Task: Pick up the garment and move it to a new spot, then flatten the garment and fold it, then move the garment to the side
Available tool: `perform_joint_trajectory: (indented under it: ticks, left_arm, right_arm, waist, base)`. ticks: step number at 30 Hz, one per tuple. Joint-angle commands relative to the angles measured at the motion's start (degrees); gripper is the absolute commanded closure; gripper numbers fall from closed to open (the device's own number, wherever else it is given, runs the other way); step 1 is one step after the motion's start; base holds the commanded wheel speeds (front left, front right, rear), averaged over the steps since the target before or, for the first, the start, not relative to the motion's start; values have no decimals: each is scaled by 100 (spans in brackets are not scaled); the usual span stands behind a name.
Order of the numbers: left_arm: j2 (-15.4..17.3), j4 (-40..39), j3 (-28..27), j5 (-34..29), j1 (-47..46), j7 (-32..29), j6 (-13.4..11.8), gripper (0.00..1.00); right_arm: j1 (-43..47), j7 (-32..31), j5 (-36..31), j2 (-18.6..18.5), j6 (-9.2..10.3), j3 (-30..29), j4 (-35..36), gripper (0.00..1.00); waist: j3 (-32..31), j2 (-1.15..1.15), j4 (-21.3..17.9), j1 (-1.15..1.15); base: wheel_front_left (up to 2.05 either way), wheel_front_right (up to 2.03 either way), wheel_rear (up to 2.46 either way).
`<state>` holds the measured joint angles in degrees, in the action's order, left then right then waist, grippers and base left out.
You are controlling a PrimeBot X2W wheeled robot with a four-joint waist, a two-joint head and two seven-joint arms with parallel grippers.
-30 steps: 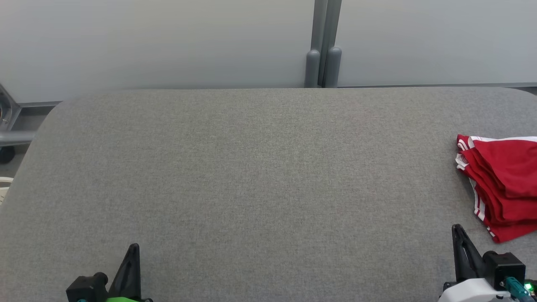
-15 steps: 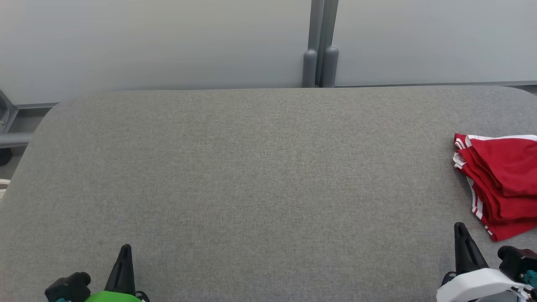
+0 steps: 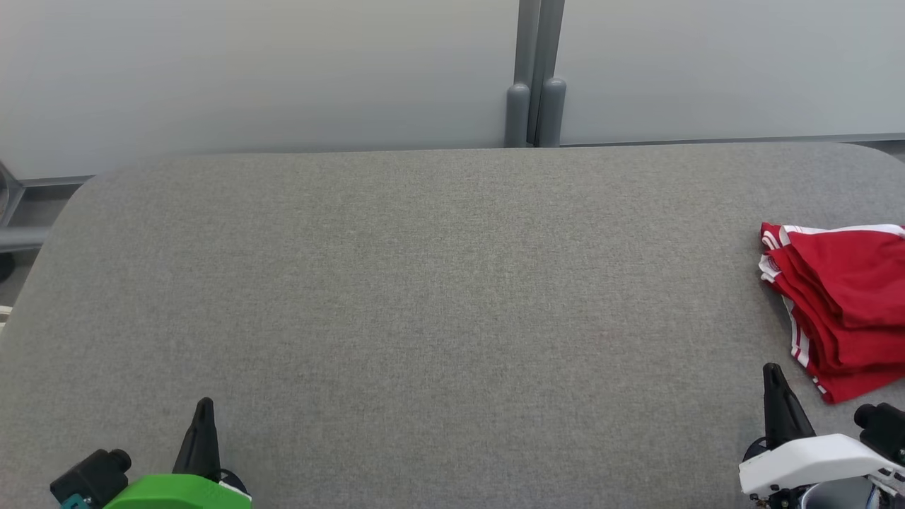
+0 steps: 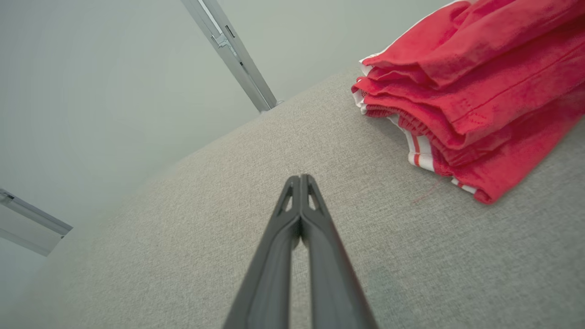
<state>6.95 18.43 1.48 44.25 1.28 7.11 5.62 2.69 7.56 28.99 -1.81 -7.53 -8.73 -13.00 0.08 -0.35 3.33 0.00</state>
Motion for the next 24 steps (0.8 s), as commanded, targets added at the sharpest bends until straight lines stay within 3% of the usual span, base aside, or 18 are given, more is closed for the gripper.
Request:
perform_joint_trajectory:
  ticks: [1,24]
  left_arm:
    - [16,-103,-66,171,-196,-29,35,100]
    - [-131,-200,-342,1736,-425,-501,94,100]
  right_arm:
    - [-161,-32,211,-50,2,6,53,100]
    - [-451,-488,2292,-75,2,100,-17,100]
  waist:
    - [0,8,-3,0]
    - [3,15,-86,0]
  base:
    - [0,0,0]
    - [0,0,0]
